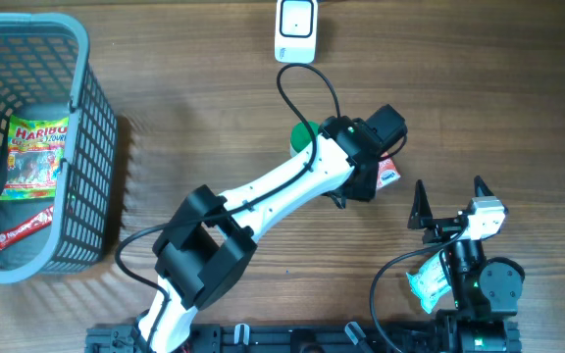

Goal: Scan the item barcode

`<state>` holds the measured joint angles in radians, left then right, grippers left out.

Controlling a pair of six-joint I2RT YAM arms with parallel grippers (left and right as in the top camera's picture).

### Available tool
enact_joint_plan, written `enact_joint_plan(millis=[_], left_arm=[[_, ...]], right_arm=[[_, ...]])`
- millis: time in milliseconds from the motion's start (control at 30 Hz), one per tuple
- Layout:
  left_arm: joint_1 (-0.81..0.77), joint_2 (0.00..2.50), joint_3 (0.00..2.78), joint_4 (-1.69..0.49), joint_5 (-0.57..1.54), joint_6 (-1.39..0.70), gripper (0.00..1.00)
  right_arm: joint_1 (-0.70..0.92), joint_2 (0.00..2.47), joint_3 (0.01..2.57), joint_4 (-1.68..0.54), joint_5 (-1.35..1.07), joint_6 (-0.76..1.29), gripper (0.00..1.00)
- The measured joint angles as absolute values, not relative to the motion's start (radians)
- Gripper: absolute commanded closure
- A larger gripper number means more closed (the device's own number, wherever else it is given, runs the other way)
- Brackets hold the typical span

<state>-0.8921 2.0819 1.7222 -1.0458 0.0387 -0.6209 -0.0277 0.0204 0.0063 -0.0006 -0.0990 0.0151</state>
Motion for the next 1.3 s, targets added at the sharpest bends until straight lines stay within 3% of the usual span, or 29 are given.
enact_joint_plan(millis=[367,567,667,767,833,1067,1100,1200,1300], left_arm=[[-0.850,2.059,1.722,-1.062,0.039,-0.627,0.42],[-0.849,1.837,1.722,-1.062,0.030,-0.627,0.37],[-0.848,1.707,1.722,-1.061,-0.034,-0.612,0.25],[-0.822,1.571,1.722,-1.062,-0.167,-0.585,0.00],[-0.769,1.475,1.722,-1.061,-0.253,-0.565,0.00],[-0.189,1.208,1.722,-1.105,-0.353,-0.575,0.00],[-0.170,1.205,1.722,-1.109,-0.365,-0.584,0.00],[0.194,1.216,1.723,-1.179,-0.335,-0.635,0.00],[0.383,1.293,1.723,-1.151,-0.298,-0.587,0.00]], right_arm=[[-0.028,0.020,0.006,-0.001,-0.099,0.015,0.00],[-0.028,0.020,0.006,-0.001,-0.099,0.015,0.00],[-0.028,0.020,0.006,-0.001,-0.099,0.015,0.00],[-0.028,0.020,0.006,-0.001,-0.099,0.015,0.00],[-0.028,0.020,0.006,0.000,-0.099,0.015,0.00],[-0.028,0.020,0.006,0.000,-0.099,0.015,0.00],[-0.028,0.020,0.006,-0.001,-0.099,0.015,0.00],[-0.028,0.020,0.006,-0.001,-0.099,0.015,0.00],[-0.028,0.020,0.006,-0.001,-0.099,0.015,0.00]])
